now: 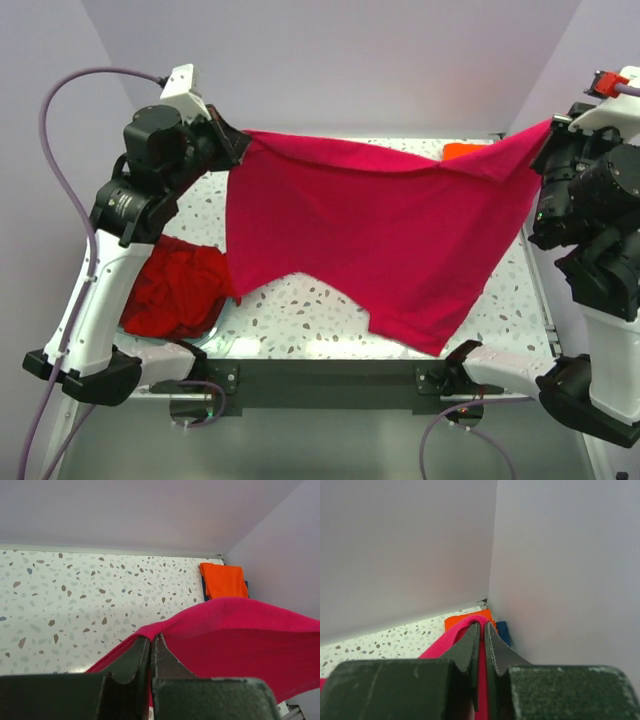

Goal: Fold and stack the t-shirts
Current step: Flatten the tshirt out

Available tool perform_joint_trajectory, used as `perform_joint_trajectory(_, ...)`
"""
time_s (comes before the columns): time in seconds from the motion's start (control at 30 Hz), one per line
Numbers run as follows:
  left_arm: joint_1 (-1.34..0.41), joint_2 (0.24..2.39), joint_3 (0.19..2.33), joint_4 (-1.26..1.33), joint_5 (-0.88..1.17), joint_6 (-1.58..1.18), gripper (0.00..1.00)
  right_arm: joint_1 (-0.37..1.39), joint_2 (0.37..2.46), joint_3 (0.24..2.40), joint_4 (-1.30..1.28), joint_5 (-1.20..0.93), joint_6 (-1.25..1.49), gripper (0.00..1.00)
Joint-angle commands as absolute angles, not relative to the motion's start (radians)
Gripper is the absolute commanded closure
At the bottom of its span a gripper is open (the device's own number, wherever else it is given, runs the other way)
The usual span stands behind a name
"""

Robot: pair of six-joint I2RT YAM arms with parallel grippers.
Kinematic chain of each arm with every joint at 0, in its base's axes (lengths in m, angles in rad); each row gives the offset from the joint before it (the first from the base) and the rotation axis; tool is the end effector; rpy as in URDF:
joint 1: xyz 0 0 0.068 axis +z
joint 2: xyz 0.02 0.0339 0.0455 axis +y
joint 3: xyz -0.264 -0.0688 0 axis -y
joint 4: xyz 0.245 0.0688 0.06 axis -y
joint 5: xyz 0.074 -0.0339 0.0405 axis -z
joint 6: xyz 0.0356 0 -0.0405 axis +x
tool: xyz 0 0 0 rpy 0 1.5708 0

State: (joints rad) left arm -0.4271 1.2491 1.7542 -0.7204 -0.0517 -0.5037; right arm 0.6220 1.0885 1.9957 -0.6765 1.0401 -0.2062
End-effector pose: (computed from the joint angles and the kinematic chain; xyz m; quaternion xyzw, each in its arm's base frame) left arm 0.2091 -0.0932 0.5116 -0.0460 0.7775 -0.2633 0.5692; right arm 0.0917 0.0279 0.5984 0.1397 0.6501 -0.1616 0.7292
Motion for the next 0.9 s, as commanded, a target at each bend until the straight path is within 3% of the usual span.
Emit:
perform_joint_trajectory(0.0,-0.420,1.201,1.848,-0.657,-0.055,-0.485,1.00,0.624,1.089,2.094,-0.601,1.062,-0.244,1.00)
perform_joint_trajectory(0.67,-0.420,0.954,1.858,-0.604,0.238,-0.669,1.00,0.630,0.985,2.448,-0.571,0.997,-0.388,1.00)
perform_joint_trajectory(0.87,-0.420,0.911,1.757,-0.577,0.267,-0.715,1.00,0.649,0.968,2.408,-0.476,1.012,-0.471,1.00)
